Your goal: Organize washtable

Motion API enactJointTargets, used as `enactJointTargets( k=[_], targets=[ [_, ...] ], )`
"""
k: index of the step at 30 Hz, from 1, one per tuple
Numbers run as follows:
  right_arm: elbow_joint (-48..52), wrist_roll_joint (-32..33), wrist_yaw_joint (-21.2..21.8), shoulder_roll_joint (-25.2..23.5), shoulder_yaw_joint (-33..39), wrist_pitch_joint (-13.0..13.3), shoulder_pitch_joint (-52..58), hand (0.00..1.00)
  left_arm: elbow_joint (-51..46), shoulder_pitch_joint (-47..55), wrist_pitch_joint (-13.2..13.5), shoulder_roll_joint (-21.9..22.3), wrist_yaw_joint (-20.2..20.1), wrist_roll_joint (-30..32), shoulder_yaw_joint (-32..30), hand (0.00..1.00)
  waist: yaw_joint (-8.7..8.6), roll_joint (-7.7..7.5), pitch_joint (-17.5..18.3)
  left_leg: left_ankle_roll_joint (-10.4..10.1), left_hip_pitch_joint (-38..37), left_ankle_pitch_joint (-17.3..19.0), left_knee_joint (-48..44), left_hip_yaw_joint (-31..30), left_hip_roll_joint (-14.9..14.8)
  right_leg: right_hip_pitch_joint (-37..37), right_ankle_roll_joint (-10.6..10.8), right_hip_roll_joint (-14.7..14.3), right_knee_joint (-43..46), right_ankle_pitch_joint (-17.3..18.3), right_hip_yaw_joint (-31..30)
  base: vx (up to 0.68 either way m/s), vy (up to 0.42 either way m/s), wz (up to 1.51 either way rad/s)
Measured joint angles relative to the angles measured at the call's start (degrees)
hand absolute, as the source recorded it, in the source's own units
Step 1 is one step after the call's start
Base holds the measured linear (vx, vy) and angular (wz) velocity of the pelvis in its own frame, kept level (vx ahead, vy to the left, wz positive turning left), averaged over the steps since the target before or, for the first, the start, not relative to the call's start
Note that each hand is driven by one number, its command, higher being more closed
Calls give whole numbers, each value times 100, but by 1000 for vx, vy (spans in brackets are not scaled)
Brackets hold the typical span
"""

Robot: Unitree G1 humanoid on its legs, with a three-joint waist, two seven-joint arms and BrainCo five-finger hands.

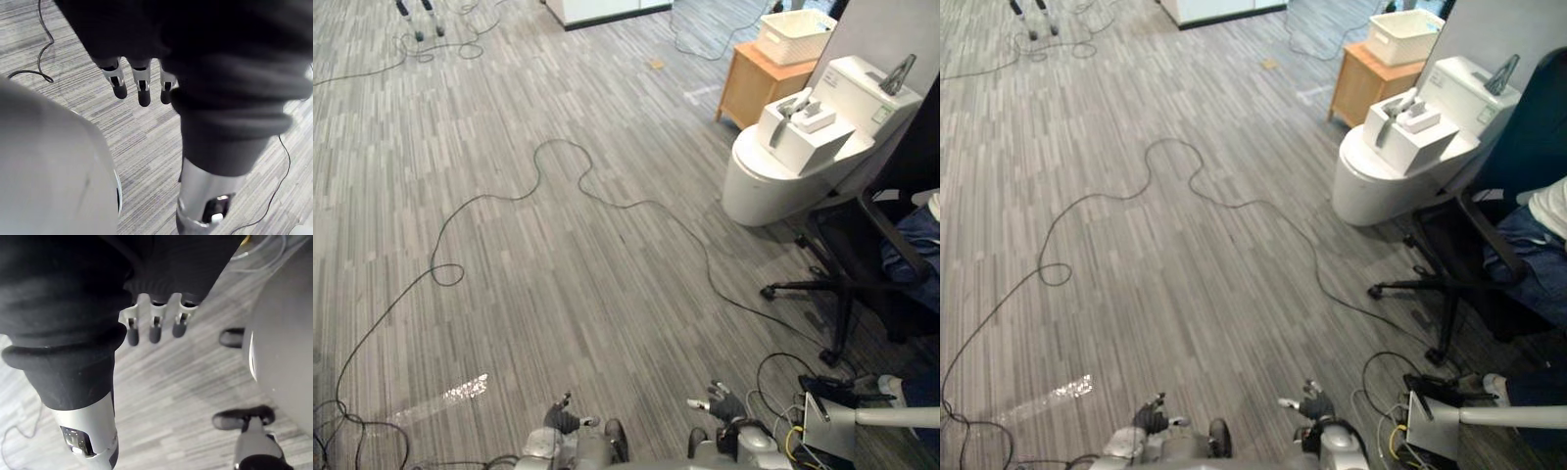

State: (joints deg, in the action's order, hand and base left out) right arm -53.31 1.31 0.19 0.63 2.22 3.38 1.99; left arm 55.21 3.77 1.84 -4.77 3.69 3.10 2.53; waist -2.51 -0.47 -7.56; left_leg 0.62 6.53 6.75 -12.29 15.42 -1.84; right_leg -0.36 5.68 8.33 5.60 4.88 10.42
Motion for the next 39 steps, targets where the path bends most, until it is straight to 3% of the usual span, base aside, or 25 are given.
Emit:
enactJointTargets(
  k=[6, 11, 14, 16, 17, 18, 19, 20, 21, 22, 23, 24, 26, 29, 39],
  targets=[
    [-188, -138, 2, 43, -56, 5, 23, 0, 129, 3, -5, 39, 0, 49, -33, 0, -43, -93, 241, -75, -389, -557, 926, -3, 44, 15, -70, -45, -151, -101, 51, -62, -54, 0],
    [-208, -174, 4, 119, -246, 1, 48, 0, 156, 9, -7, 43, 3, 48, -78, 0, -54, -96, 252, -75, -454, -804, 1271, -27, 113, 17, -50, -43, -295, -241, 86, -63, 18, 6],
    [-213, -181, 2, 176, -280, 0, -21, 0, 151, -66, -3, 47, 8, 34, -82, 0, -171, -97, 249, -83, -142, -995, 1294, -403, 203, -58, -36, 30, -280, -262, 514, -73, 24, 65],
    [-213, -190, -1, 185, -281, -9, -58, 0, 148, -63, -2, 45, 10, 13, -85, 0, -141, -84, 241, -56, 11, -1133, 1360, -613, 233, -153, -42, 27, -221, -254, 740, -125, 2, 75],
    [-210, -194, 3, 200, -283, -11, -125, 0, 131, -56, -3, 58, 9, -18, -84, 0, -125, -45, 234, -88, 156, -1227, 1352, -821, 242, -315, -119, 0, -58, -186, 877, -149, -33, 75],
    [-207, -208, 2, 227, -281, -17, -213, 0, 72, -46, 0, 59, 10, -19, -82, 0, -130, 3, 241, -407, 250, -1387, 1567, -1102, 249, -477, -247, -16, 46, -137, 1025, -122, -12, 74],
    [-211, -223, 1, 220, -276, -17, -208, 0, 32, -76, 2, 4, 10, -20, -84, 0, -141, -44, 272, -637, 246, -1217, 1777, -1093, 258, -571, -310, 63, 28, -162, 1085, -60, 31, 61],
    [-202, -250, -5, 88, -249, 3, -329, 0, 37, -168, -5, -39, 10, -21, -213, 0, -116, -255, 155, -205, 620, -727, 476, -782, 315, -723, -244, 370, 154, -204, 1218, -34, 52, 33],
    [-136, -255, -3, 91, -251, 10, -351, 0, -14, -152, -4, -15, 1, -23, -329, 0, -143, -302, 127, -28, 791, -368, -561, -682, 256, -783, -250, 467, 293, -198, 1232, -26, 13, 24],
    [-55, -292, -1, 145, -263, 13, -274, 0, -44, -35, 3, 48, 15, -20, -427, 0, -135, -167, 166, -387, 651, 22, -1212, -643, -25, -745, -244, 438, 389, -191, 1326, -53, 39, 24],
    [16, -325, -11, 253, -243, 18, -257, 0, -59, -51, 6, 181, 9, -19, -474, 0, -203, 122, 200, -614, 557, 294, -891, -752, -130, -782, -222, 278, 377, -178, 1424, -55, 76, 39],
    [-3, -371, -8, 302, -225, -12, -252, 0, -64, -82, 20, 250, 10, -16, -454, 0, -256, 212, 236, -566, 456, 296, -539, -726, -108, -811, -180, 254, 263, -238, 1465, -59, 108, 58],
    [-38, -418, 7, 245, -235, -20, -217, 0, -63, -94, 67, 218, 7, -16, -444, 0, -275, 214, 239, -297, 349, 73, 167, -753, -30, -865, -206, 225, 4, -444, 1610, -84, 46, 37],
    [-162, -431, 10, 140, -298, -26, -257, 0, -18, 102, -3, 214, 6, -9, -486, 0, -121, 143, 242, -297, 268, -111, 486, -739, -11, -882, -267, 170, -171, -595, 1583, -82, -11, -3],
    [-211, -807, 14, 216, -551, -9, -234, 0, 4, 170, 3, 209, 11, -17, -611, 0, -155, 1, 324, -383, -126, -542, 1228, -881, -31, -685, -321, -10, -423, -689, 1675, -51, -24, 2]
  ],
)
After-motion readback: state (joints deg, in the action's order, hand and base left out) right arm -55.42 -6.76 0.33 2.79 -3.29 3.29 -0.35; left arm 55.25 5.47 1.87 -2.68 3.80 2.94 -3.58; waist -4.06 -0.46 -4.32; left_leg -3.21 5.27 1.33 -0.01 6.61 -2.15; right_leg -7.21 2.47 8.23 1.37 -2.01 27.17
